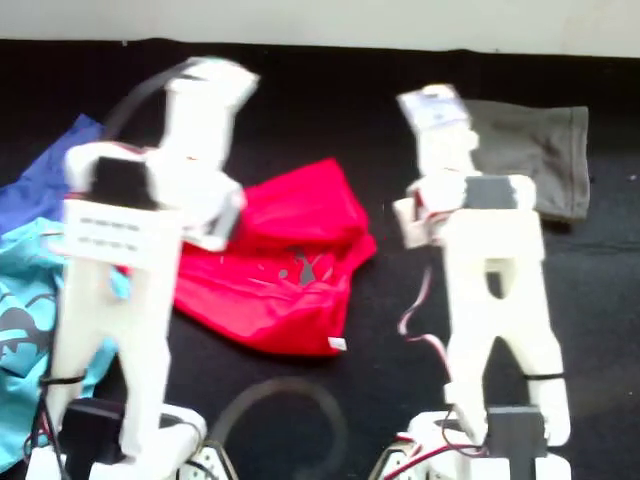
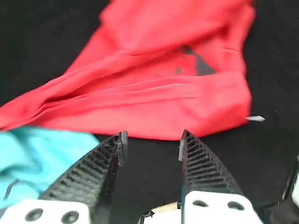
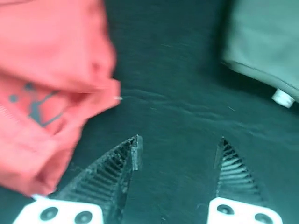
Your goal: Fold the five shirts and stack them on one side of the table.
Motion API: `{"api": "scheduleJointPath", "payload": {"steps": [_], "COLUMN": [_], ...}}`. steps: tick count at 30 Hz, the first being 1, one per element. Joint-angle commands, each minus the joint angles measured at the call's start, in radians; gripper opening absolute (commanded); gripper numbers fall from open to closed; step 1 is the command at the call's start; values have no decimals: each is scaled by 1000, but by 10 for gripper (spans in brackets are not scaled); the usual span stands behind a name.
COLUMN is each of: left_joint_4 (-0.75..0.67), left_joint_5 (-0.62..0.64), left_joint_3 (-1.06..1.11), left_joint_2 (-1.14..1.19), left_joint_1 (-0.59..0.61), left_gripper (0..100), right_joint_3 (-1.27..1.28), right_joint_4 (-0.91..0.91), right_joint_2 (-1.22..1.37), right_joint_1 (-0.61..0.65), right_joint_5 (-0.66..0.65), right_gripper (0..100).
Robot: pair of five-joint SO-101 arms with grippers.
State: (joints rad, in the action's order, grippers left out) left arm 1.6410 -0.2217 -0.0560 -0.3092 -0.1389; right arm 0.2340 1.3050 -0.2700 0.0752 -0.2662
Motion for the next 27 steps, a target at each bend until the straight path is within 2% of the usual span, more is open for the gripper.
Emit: {"api": "scheduleJointPath", "payload": {"steps": [1, 6, 11, 20, 27], "left_joint_4": [6, -54, -164, -181, -258], "left_joint_5": [46, 219, 338, 348, 347], "left_joint_3": [56, 214, 272, 145, 84], "left_joint_2": [-16, 4, 165, 366, 555], "left_joint_1": [-180, -329, -354, -407, -371], "left_gripper": [189, 190, 222, 234, 234], "right_joint_3": [-22, -15, -15, -13, -13], "right_joint_4": [-4, 2, 4, 4, 44], "right_joint_2": [-36, -36, -36, -36, -35], "right_joint_1": [-108, -166, -209, -214, -217], "right_joint_5": [-5, -8, -8, -9, -9], "right_gripper": [245, 245, 245, 245, 245]}}
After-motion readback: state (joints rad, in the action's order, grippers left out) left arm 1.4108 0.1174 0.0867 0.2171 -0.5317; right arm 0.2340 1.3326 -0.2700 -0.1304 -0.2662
